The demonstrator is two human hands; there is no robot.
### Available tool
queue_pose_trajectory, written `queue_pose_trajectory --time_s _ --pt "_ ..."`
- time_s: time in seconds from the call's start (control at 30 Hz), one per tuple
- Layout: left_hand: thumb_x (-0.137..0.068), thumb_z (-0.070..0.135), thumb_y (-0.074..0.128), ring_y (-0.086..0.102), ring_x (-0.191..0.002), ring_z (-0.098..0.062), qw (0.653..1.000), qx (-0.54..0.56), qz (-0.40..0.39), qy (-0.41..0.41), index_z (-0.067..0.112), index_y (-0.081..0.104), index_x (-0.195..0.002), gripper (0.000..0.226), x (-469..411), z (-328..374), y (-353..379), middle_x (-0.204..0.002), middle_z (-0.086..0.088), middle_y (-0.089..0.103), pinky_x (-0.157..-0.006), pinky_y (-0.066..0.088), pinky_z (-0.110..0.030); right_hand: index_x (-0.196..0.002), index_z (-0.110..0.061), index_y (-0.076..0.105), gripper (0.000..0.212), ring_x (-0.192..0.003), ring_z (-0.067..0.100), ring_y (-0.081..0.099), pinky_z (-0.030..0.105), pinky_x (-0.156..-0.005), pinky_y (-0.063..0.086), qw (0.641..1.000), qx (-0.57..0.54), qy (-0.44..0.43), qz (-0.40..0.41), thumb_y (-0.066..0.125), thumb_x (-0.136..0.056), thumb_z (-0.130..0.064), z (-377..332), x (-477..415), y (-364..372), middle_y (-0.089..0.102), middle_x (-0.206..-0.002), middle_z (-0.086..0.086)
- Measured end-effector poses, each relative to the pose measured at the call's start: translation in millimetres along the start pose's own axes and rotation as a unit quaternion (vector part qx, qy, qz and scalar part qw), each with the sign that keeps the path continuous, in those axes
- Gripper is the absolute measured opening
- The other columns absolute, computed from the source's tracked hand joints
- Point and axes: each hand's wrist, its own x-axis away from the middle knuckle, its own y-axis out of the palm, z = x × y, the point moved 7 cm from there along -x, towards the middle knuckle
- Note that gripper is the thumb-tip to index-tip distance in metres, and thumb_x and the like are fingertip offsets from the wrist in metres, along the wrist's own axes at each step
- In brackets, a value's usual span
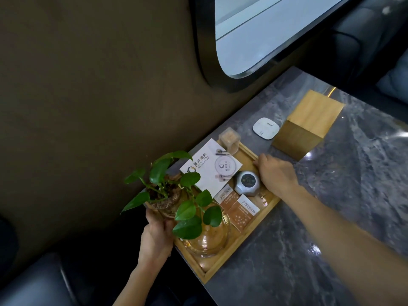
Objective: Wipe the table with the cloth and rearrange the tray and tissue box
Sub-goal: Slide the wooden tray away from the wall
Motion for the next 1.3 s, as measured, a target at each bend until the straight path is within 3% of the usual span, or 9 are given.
queue_pose_trajectory --time_s 0.1,0.23,0.37,0.47,0.6,0.7,0.83,1.03,1.3 --pt "-0.089 0.012 0.051 0.063 -0.058 -0.041 0.999 -0.005 0.004 0.043 -0.005 0.028 -0.122 0.043 9 13 -5 -0.078 -0.016 0.063 -0.049 0.046 -0.038 -0.079 -0.003 0.054 0.037 -0.063 0.036 0.066 0.035 -0.043 0.042 1.000 0.004 0.015 0.003 0.033 -0.095 -0.029 11 17 -6 0.066 -0.076 0.017" --pt "-0.090 0.016 0.052 0.065 -0.065 -0.045 0.996 -0.001 -0.012 0.084 -0.001 0.034 -0.109 0.032 23 34 0 -0.083 -0.026 0.068 -0.054 0.050 -0.042 -0.065 -0.003 0.054 0.035 -0.043 0.033 0.060 0.029 -0.034 0.040 0.996 -0.004 0.067 0.063 0.042 -0.089 -0.027 41 53 -12 0.063 -0.057 0.016" --pt "-0.090 0.016 0.051 0.062 -0.081 -0.049 0.995 -0.012 -0.042 0.085 0.009 0.028 -0.094 0.024 37 55 15 -0.092 -0.033 0.065 -0.058 0.036 -0.036 -0.071 -0.003 0.053 0.032 -0.049 0.034 0.061 0.031 -0.037 0.038 0.992 -0.009 0.110 0.062 0.044 -0.090 -0.027 68 88 -20 0.063 -0.062 0.014" --pt "-0.091 0.019 0.050 0.062 -0.084 -0.046 0.994 -0.021 -0.064 0.086 0.001 0.033 -0.112 0.033 44 68 31 -0.095 -0.030 0.065 -0.062 0.040 -0.041 -0.069 -0.004 0.053 0.028 -0.045 0.032 0.060 0.029 -0.036 0.032 0.988 0.005 0.131 0.078 0.054 -0.088 -0.024 93 117 -17 0.064 -0.059 0.015" --pt "-0.090 0.017 0.051 0.063 -0.085 -0.044 0.988 -0.023 -0.095 0.116 0.003 0.027 -0.129 0.048 53 88 59 -0.088 -0.023 0.067 -0.066 0.043 -0.041 -0.061 -0.006 0.051 0.036 -0.035 0.028 0.055 0.026 -0.029 0.033 0.981 0.030 0.169 0.087 0.040 -0.086 -0.029 127 158 -16 0.060 -0.051 0.011" --pt "-0.090 0.014 0.050 0.064 -0.079 -0.042 0.979 -0.018 -0.129 0.160 0.004 0.029 -0.125 0.042 66 108 80 -0.081 -0.018 0.067 -0.063 0.043 -0.038 -0.077 -0.007 0.052 0.028 -0.060 0.030 0.062 0.039 -0.050 0.047 0.968 -0.012 0.249 0.025 0.044 -0.094 -0.028 155 183 -8 0.065 -0.074 0.012" --pt "-0.091 0.018 0.048 0.065 -0.079 -0.042 0.971 -0.024 -0.157 0.176 0.007 0.033 -0.118 0.032 77 125 110 -0.085 -0.018 0.067 -0.062 0.042 -0.037 -0.095 -0.010 0.052 0.031 -0.085 0.030 0.062 0.040 -0.070 0.047 0.948 -0.040 0.316 0.008 0.032 -0.097 -0.034 189 218 4 0.066 -0.097 0.011" --pt "-0.093 0.017 0.044 0.063 -0.088 -0.048 0.959 -0.070 -0.166 0.220 -0.003 0.026 -0.127 0.043 89 143 138 -0.098 -0.030 0.067 -0.065 0.044 -0.039 -0.105 -0.011 0.053 0.031 -0.091 0.030 0.063 0.037 -0.073 0.048 0.944 -0.049 0.325 -0.001 0.033 -0.097 -0.032 210 240 10 0.067 -0.105 0.012" --pt "-0.092 0.019 0.043 0.062 -0.071 -0.051 0.967 -0.061 -0.141 0.203 0.009 0.034 -0.099 0.015 85 141 140 -0.083 -0.028 0.068 -0.053 0.042 -0.040 -0.096 -0.009 0.051 0.035 -0.085 0.030 0.063 0.036 -0.063 0.044 0.952 -0.054 0.300 0.000 0.027 -0.097 -0.035 212 231 8 0.066 -0.100 0.012"
